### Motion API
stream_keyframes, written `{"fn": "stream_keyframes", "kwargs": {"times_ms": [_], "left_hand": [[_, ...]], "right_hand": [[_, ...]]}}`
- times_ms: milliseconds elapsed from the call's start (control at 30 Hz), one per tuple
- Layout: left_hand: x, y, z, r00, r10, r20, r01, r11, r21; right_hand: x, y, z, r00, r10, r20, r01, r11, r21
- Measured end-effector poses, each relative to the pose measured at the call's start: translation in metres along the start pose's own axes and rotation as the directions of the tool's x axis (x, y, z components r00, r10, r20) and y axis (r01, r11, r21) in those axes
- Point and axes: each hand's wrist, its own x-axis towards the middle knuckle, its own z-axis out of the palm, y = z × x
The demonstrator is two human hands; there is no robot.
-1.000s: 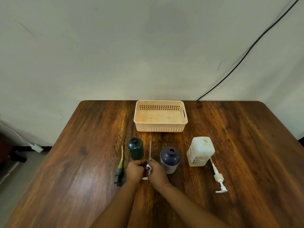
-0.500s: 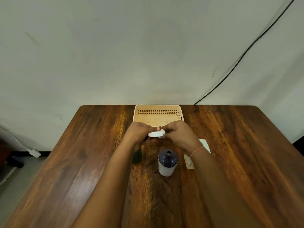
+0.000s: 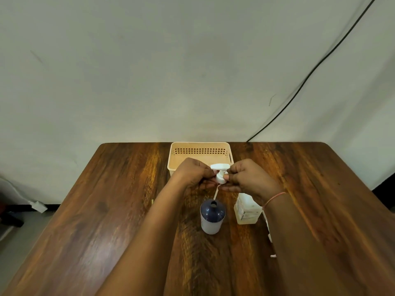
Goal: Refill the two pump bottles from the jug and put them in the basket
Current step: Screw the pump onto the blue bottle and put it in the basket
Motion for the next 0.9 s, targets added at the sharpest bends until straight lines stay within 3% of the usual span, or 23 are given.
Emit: {"fn": "stream_keyframes", "kwargs": {"times_ms": [200,300,467,900], "left_hand": [[0.012,-0.017,-0.003,0.999,-0.036,-0.039,0.039,0.996,0.080],[0.019,-0.030,-0.005,0.995,-0.019,-0.099,0.041,0.972,0.233],[0.024,-0.052,-0.001,0.992,-0.053,-0.115,0.087,0.944,0.317],[0.036,-0.093,0.005,0.977,0.044,-0.209,0.071,0.855,0.514]], "right_hand": [[0.013,0.013,0.007,0.999,0.046,-0.003,-0.046,0.998,-0.048],[0.022,0.025,0.010,0.998,0.057,-0.012,-0.058,0.988,-0.145],[0.036,0.048,0.018,0.999,0.039,-0.018,-0.042,0.938,-0.344],[0.055,0.079,0.029,0.996,-0.035,-0.085,-0.007,0.889,-0.458]]}}
